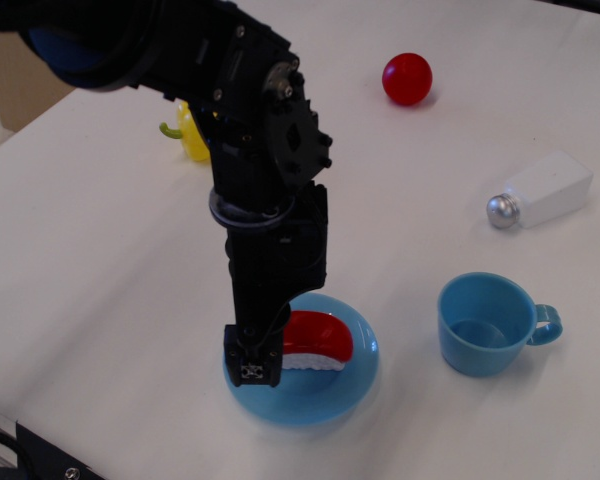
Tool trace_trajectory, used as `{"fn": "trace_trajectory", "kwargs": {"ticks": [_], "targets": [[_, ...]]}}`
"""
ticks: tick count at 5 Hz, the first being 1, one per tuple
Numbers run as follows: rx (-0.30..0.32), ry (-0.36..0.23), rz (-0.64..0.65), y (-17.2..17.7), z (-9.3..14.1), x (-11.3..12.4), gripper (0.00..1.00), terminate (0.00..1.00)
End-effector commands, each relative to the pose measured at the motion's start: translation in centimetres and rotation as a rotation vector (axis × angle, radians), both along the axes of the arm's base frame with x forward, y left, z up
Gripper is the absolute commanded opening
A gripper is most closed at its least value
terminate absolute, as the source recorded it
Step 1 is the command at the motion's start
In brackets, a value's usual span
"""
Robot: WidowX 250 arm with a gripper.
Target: Take sushi off plate
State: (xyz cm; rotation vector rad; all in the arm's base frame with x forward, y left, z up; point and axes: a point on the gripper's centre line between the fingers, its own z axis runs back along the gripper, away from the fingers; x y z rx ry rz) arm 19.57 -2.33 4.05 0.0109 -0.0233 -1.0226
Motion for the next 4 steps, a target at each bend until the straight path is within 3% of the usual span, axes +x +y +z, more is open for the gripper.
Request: {"fn": "trace_trajectory", "kwargs": {"ticks": [1, 3, 4], "targets": [[0.001, -0.088, 0.109, 0.2, -0.5, 1.1, 1.00, 0.00], [-0.019, -0.036, 0.095, -0.5, -1.5, 1.4, 1.00, 0.00], [0.003, -0.036, 0.104, -0.3, -1.9, 2.6, 1.00, 0.00]]}}
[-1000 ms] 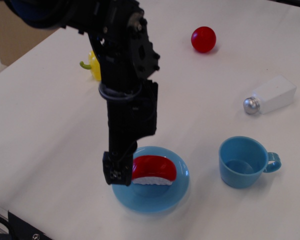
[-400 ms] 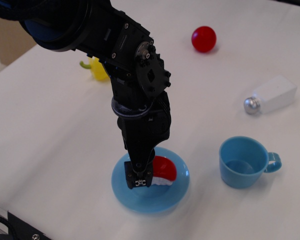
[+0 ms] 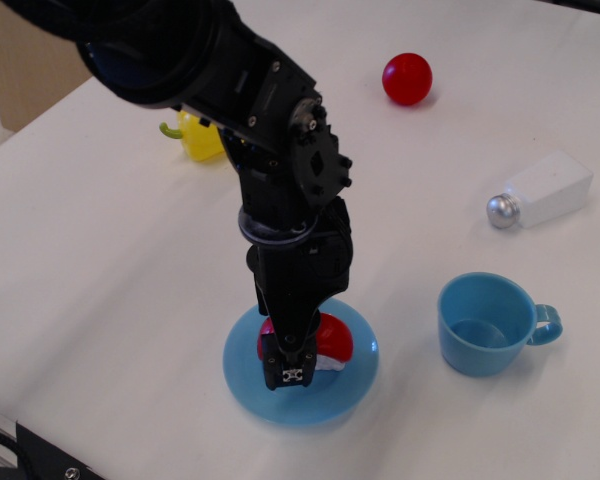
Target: Take sushi off plate
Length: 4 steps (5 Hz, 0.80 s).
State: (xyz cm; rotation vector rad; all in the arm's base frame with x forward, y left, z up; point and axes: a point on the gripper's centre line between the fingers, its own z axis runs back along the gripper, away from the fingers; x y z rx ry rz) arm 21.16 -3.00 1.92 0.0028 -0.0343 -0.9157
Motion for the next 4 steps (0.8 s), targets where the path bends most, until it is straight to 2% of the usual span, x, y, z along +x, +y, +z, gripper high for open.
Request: {"fn": "trace_trajectory", "kwargs": {"ticks": [1, 2, 3, 4], "targets": [[0.018, -0.040, -0.001, 0.7, 0.5, 1.5, 0.00, 0.00], [0.037, -0.047, 0.015, 1.0, 0.9, 1.7, 0.00, 0.00], [0.020, -0.088, 0.058, 1.4, 3.1, 1.7, 0.00, 0.00], [0.039, -0.111, 0.124, 2.6, 6.5, 1.3, 0.00, 0.00]]}}
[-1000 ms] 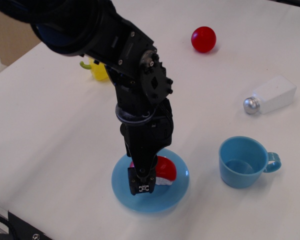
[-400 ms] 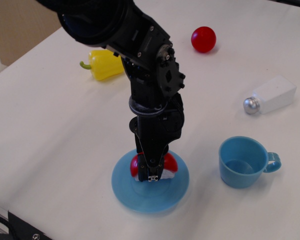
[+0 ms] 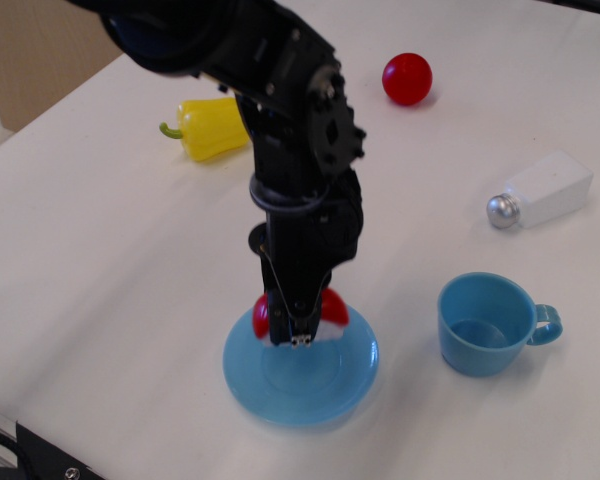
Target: Take sushi off plate
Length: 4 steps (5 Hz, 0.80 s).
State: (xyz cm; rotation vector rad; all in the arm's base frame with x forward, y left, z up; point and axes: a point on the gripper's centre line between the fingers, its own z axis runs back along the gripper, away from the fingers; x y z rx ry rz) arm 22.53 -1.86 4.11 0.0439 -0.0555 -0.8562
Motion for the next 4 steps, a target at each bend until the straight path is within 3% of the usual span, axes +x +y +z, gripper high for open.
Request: {"fn": "trace_trajectory", "kwargs": {"ticks": [1, 2, 4], "targets": [[-0.015, -0.111, 0.135, 2.8, 6.7, 1.3, 0.00, 0.00], [-0.014, -0.114, 0.206, 2.9, 5.9, 3.4, 0.00, 0.00], [-0.040, -0.097, 0.179, 1.7, 2.2, 8.6, 0.00, 0.00]]}}
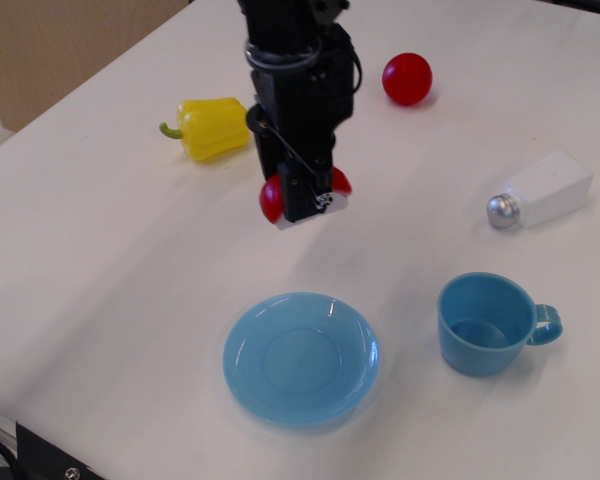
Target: Take sushi off plate
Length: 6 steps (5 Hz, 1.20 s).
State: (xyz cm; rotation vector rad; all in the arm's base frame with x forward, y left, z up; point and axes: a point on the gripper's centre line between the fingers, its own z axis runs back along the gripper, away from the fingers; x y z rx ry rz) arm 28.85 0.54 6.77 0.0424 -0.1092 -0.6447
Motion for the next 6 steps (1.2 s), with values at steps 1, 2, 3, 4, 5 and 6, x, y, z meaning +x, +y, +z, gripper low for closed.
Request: {"fn": "trace_trajectory", "kwargs": {"ticks": [1, 2, 3, 4, 5, 6], "targets": [[-0.018, -0.032, -0.043, -2.2, -1.9, 5.0, 0.00, 0.00], [-0.037, -0.045, -0.037, -2.7, -2.2, 6.6, 0.00, 0.00], [-0.045, -0.054, -0.090, -3.4, -2.5, 8.3, 0.00, 0.00], [-0.046, -0.048, -0.080, -3.5, -3.0, 9.3, 0.00, 0.00], [-0.028, -0.027, -0.060, -3.2, -3.0, 9.3, 1.00, 0.00], [-0.037, -0.038, -0.044, -2.7, -2.0, 8.8, 1.00, 0.00]]}}
